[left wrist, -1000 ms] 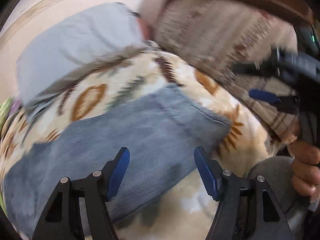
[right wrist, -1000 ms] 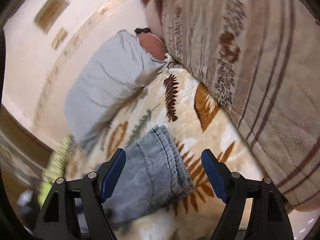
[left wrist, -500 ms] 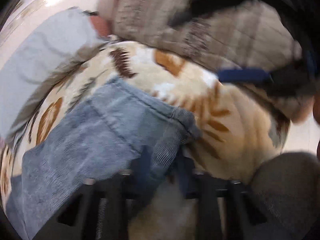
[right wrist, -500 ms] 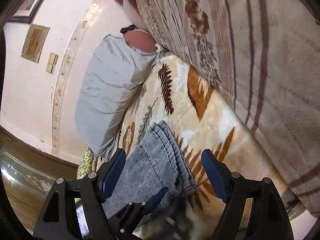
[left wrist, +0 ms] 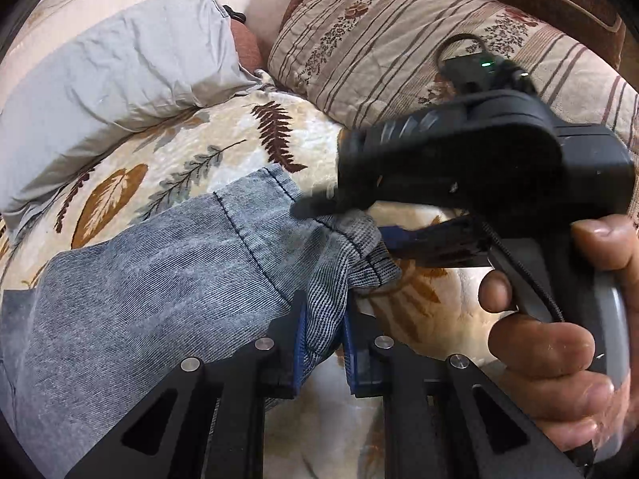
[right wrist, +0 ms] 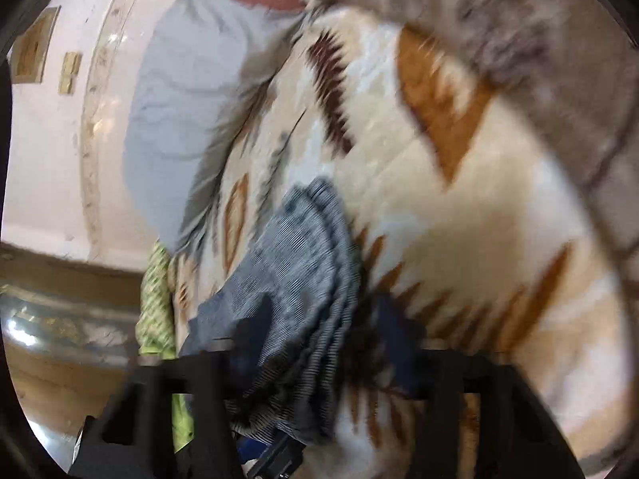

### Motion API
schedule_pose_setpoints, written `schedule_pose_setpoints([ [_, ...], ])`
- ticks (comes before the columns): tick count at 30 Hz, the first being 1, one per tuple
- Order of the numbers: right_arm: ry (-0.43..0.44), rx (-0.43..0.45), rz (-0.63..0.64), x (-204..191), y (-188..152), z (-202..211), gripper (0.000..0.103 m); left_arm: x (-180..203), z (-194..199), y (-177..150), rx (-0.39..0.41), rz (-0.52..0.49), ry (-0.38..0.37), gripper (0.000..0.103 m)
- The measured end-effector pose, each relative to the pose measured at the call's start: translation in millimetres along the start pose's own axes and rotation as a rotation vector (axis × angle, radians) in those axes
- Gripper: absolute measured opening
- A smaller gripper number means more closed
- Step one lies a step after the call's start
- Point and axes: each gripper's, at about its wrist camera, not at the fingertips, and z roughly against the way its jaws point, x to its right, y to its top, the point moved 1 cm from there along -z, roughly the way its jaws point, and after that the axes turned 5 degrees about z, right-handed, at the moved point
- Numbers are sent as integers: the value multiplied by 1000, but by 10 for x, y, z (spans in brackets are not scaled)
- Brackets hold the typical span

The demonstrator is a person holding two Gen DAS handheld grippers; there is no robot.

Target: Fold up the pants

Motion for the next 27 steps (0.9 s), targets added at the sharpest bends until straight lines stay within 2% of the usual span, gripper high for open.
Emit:
schedule_pose_setpoints([
  [2, -17, 24, 42, -80, -36, 34, 13, 1, 45, 0, 4, 7, -7, 15],
  [5, -5, 93, 135, -319, -116, 209, 11, -35, 297, 21, 48, 43, -31, 14],
  [8, 10, 150, 243, -741, -248, 375, 11, -167, 618, 6, 105, 114, -62, 14],
  [13, 6, 151, 414, -1632, -424, 341, 11, -685, 1238, -157, 211, 324, -126, 15],
  [17, -8, 93, 589, -2411, -719, -59, 11, -1260, 1626, -450, 267, 503, -151, 14],
  [20, -20, 27, 673, -2773, -935, -480, 11, -1735, 1757, -750, 267, 622, -125, 14],
  [24, -12, -88, 698, -2945, -1233, -1211, 13, -2353, 1619, -1253, 181, 766, -117, 15],
  [26, -13, -146, 674, -2838, -1384, -1641, 20, -2609, 1459, -1527, 123, 846, -106, 16],
  [27, -25, -165, 647, -2757, -1419, -1793, 27, -2709, 1347, -1631, 81, 886, -99, 17],
])
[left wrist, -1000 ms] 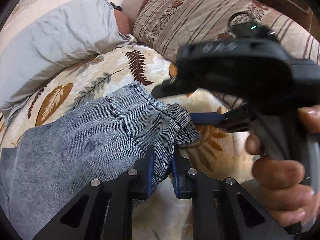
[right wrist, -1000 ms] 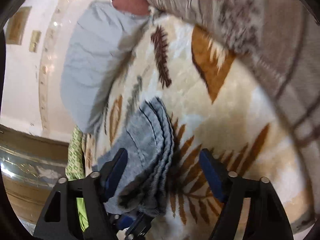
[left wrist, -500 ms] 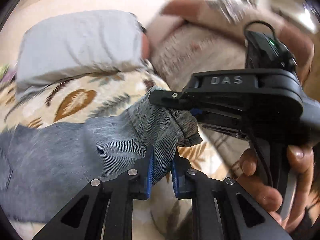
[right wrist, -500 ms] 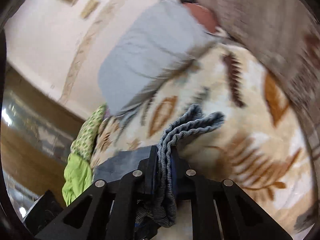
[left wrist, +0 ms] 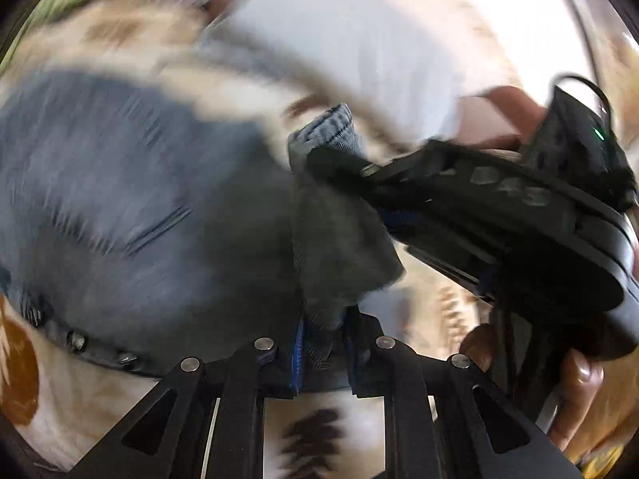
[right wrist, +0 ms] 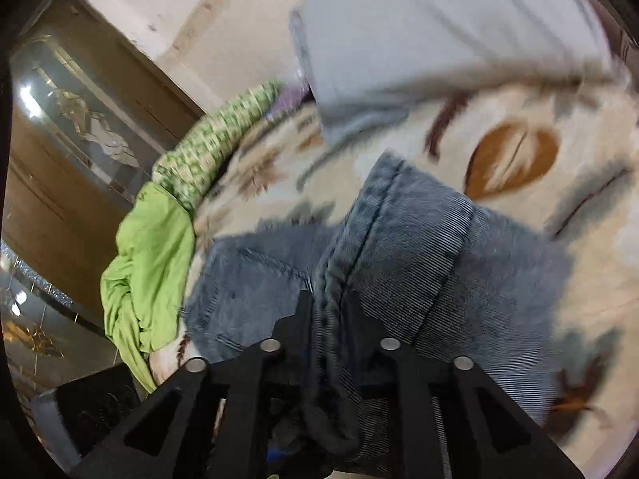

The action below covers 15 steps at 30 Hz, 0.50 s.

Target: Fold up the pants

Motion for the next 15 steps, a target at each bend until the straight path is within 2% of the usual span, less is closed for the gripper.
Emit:
schedule_pose_setpoints([
  [1, -14, -15, -25, 46, -35, -81, 33, -153, -67, 2, -38, 50, 33, 17],
  [2, -41, -26, -84, 148, -79, -156, 35, -283, -85, -1, -67, 114, 23, 18],
  [4, -12, 6, -144, 259, -124, -55, 36, -375, -40, 18, -72, 171, -32, 25],
  [6, -34, 84, -169, 364, -188, 263, 61, -386, 98, 17, -31, 138, 6, 41],
  [7, -60, 107, -164, 388, -219, 370, 67, -390, 152, 5, -16, 127, 13, 46],
  [9, -149, 147, -139, 479, -359, 681, 70, -391, 247, -39, 2, 117, 18, 51],
  [13, -197, 149, -136, 777, -731, 905, 70, -402, 238, -93, 10, 104, 70, 48],
  [14, -199, 134, -132, 881, -904, 901, 69, -385, 223, -107, 6, 104, 83, 42],
  [15, -212, 126, -117, 926, -1018, 874, 69, -289, 189, -138, -3, 101, 95, 25],
])
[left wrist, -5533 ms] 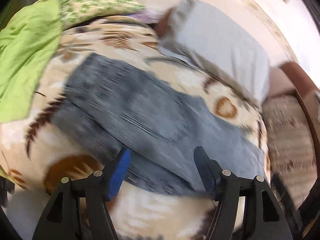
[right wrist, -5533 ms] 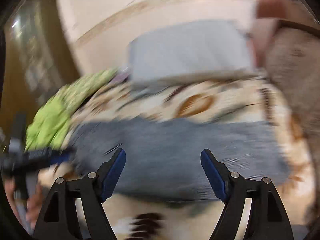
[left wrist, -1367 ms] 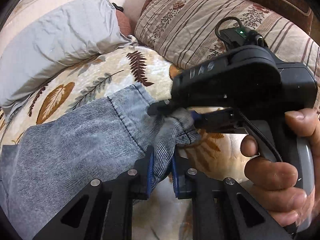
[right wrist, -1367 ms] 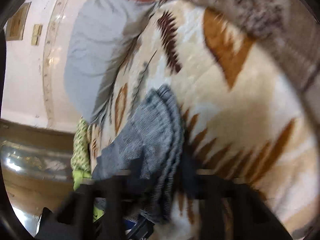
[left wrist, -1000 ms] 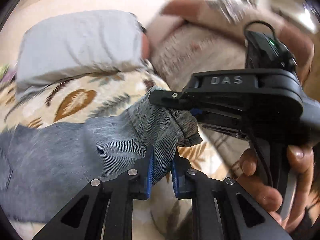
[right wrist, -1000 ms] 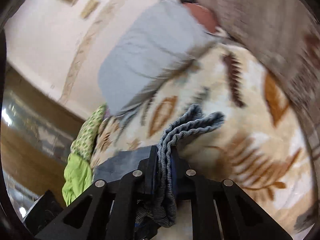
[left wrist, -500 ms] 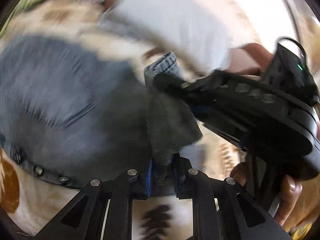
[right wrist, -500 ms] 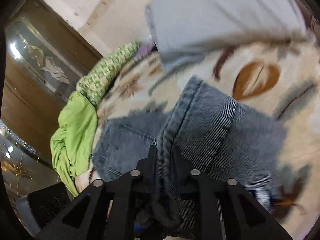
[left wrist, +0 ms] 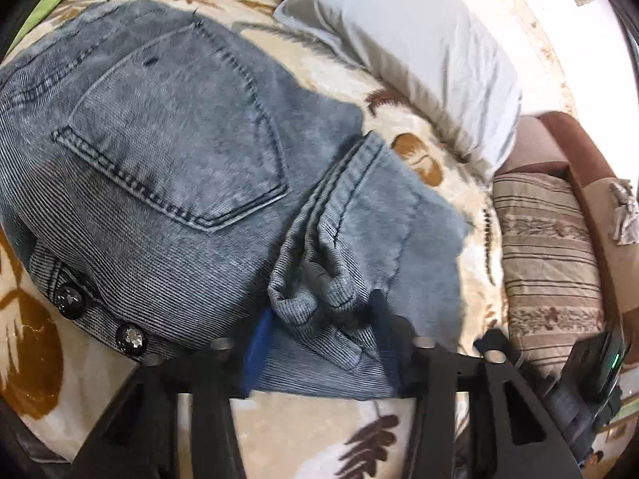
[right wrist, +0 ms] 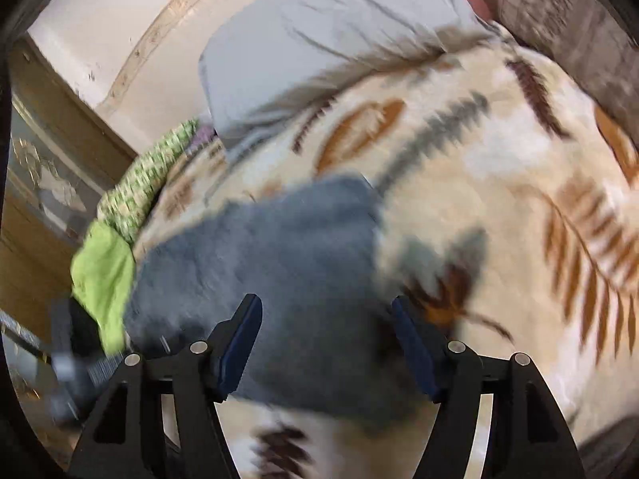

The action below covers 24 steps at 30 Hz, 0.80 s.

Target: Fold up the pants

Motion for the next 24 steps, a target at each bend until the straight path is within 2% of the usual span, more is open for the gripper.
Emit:
schedule_pose_setpoints([
  [1, -11, -7, 8, 33, -72, -21, 69, 22, 1, -24, -1, -8, 15, 19],
  [2, -27, -42, -8, 116, -153, -94, 64, 33, 26, -49, -1, -14, 30, 18],
  [3, -12, -64, -41, 177, -165, -133, 58, 68, 124, -95, 12, -14, 23, 16],
  [5, 43, -52, -72, 219, -112, -125, 58, 151, 358, -175, 66, -41, -12, 16],
  [6, 58, -42, -67, 216, -93, -113, 59, 222, 407, -187, 86, -60, -4, 16],
  [8, 94, -66, -81, 243, -124, -173, 59, 184, 454, -295, 107, -102, 65, 17],
  [10, 92, -83, -77, 243, -160, -226, 59, 71, 284, -408, 55, -105, 118, 17],
  [12, 73, -79, -51, 200, -144, -204, 56, 102, 309, -484, 92, -128, 128, 18],
  [14, 109, -66, -48, 169, -173, -136, 52, 218, 397, -530, 101, -155, 125, 18],
  [15, 120, -64, -39, 134, -182, -107, 52, 257, 427, -557, 108, -166, 123, 22],
  [18, 76, -98, 1, 74, -245, -121, 52, 222, 451, -641, 101, -177, 155, 26],
  [19, 64, -119, 0, 82, -269, -163, 49, 237, 446, -642, 95, -179, 151, 27],
  [21, 54, -118, -4, 87, -284, -167, 30, 293, 472, -619, 94, -181, 139, 29],
  [22, 58, -120, 2, 64, -278, -147, 28, 315, 538, -602, 103, -191, 137, 31],
  [24, 23, -113, 33, 7, -262, -75, 19, 307, 673, -632, 137, -206, 137, 40],
])
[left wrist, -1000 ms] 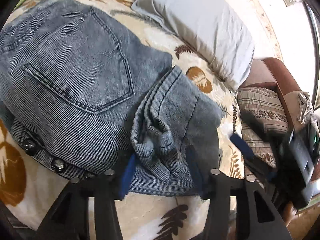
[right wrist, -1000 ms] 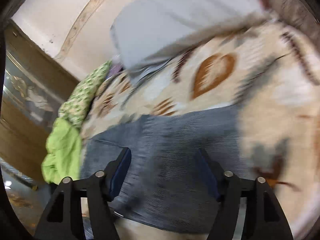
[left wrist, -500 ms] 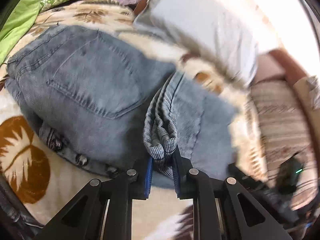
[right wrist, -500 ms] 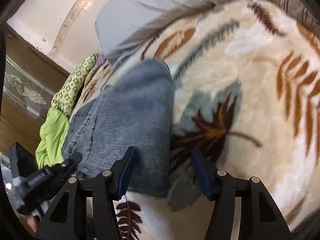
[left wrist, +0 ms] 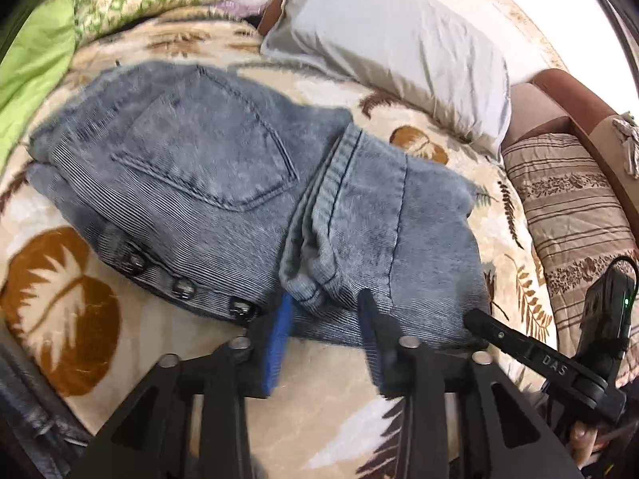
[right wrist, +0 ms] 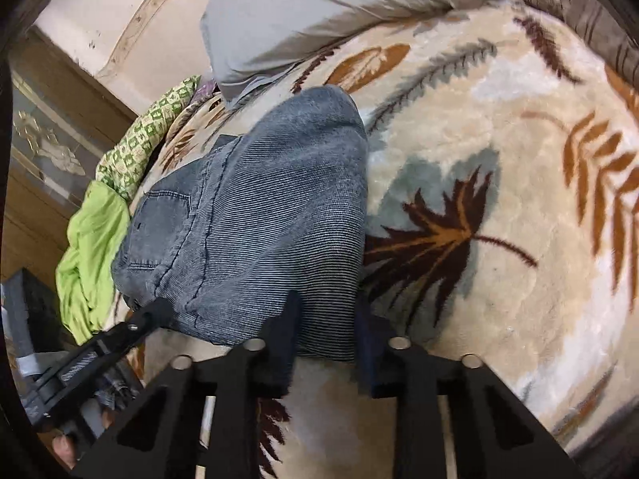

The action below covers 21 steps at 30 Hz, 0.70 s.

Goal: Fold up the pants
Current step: 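Open the left gripper and withdraw both grippers from the folded jeans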

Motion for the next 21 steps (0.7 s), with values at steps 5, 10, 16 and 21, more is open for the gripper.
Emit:
schedule_pose_setpoints([
  [5, -72, -17, -7, -51, -18, 4, 28, -100, 216, -74, 15, 44, 4, 43],
  [10, -64, 40, -59, -113, 79, 328, 56, -82, 522, -69, 20, 46, 6, 43],
  [16, -94, 102, -84, -410, 163, 865, 61, 10, 1194, -35, 41, 75, -26, 43],
  [21, -125, 186, -32, -861, 150, 1412, 72, 187, 1813, -72, 77, 51, -36, 45],
])
